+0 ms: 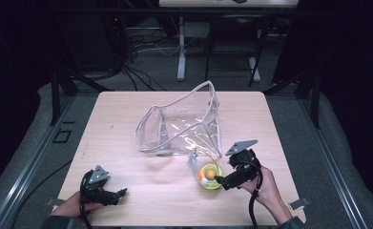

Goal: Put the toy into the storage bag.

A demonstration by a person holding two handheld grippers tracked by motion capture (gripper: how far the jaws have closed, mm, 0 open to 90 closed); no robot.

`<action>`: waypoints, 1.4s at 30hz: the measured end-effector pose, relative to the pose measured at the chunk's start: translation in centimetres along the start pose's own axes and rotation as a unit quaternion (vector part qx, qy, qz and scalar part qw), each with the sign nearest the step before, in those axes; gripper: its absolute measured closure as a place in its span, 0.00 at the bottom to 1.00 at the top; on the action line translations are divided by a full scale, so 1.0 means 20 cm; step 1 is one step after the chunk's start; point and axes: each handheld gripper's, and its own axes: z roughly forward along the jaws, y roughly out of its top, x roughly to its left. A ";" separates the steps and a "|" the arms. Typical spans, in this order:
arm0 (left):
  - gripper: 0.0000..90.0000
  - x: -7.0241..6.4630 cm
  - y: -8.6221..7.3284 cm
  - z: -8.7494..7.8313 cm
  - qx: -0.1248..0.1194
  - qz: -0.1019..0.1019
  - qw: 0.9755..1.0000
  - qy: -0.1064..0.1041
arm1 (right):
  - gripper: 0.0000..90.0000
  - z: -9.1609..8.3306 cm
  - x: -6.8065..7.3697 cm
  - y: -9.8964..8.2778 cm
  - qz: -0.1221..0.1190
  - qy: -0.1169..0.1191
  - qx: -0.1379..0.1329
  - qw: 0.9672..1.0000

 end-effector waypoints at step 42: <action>0.00 0.00 0.00 0.00 0.000 -0.001 1.000 0.000 | 0.86 -0.19 0.15 0.21 -0.081 0.007 -0.072 0.994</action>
